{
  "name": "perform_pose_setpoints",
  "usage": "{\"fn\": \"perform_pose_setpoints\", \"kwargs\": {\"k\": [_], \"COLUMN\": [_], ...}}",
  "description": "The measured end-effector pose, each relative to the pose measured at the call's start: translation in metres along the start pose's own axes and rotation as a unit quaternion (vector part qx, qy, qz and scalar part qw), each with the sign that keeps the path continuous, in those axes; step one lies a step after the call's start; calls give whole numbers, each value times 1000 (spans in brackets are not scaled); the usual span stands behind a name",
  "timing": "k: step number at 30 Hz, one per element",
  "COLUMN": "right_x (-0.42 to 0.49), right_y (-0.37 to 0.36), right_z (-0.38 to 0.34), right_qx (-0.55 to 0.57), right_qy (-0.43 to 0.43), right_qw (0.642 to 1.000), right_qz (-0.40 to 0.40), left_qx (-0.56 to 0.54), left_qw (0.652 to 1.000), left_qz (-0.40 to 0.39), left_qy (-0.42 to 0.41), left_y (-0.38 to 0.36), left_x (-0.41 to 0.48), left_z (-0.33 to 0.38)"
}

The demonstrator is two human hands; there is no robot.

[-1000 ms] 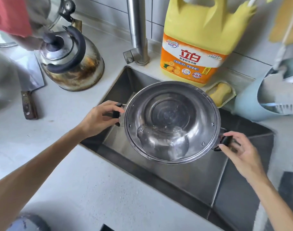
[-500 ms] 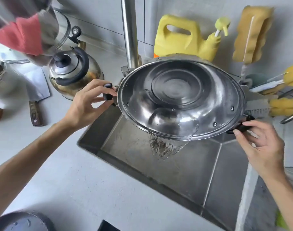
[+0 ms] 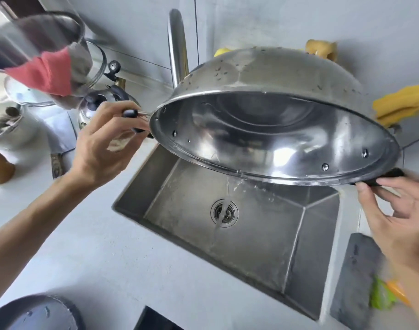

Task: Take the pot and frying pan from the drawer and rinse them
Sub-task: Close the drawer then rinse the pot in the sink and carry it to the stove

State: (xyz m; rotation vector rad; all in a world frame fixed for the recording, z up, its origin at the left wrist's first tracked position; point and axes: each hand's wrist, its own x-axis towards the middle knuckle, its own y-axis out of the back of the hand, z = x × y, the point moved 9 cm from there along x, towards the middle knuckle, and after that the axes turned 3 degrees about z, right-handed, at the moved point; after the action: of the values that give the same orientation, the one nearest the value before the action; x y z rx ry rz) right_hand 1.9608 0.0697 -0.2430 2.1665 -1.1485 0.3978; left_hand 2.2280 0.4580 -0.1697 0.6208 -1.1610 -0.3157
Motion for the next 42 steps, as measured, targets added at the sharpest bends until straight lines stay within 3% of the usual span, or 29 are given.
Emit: {"fn": "perform_pose_setpoints", "kwargs": {"k": [4,7,11,16,21,24,30,34,38,42], "right_x": [0,2,7,-18,-68,-97,-164,-212,-267,-325], "right_y": [19,27,24,10,25,49,105,147,202,257], "right_z": [-7,-14,-31,3,28,27,14,-6,-31,-63], "right_qx": [-57,16,102,141,170,183,143,132,135,131], "right_qy": [-12,-11,-41,-181,-316,-366,-406,-444,-459,-451], "right_qw": [998,1000,991,958,913,902,903,884,862,846], "right_qz": [14,0,-78,-174,-192,-138,-4,68,169,250], "left_qx": [10,-11,-101,-236,-334,-393,-456,-495,-520,-566], "left_qw": [999,1000,984,915,837,793,744,713,685,628], "left_qz": [27,-4,-83,-116,-180,-242,-314,-354,-413,-467], "left_qy": [-19,-2,119,307,394,397,374,348,300,259], "left_y": [15,14,-6,-41,-72,-87,-127,-156,-183,-202], "left_x": [8,12,9,-11,-42,-53,-39,-24,-11,-8], "left_z": [21,26,14,2,6,15,44,82,143,226]}}
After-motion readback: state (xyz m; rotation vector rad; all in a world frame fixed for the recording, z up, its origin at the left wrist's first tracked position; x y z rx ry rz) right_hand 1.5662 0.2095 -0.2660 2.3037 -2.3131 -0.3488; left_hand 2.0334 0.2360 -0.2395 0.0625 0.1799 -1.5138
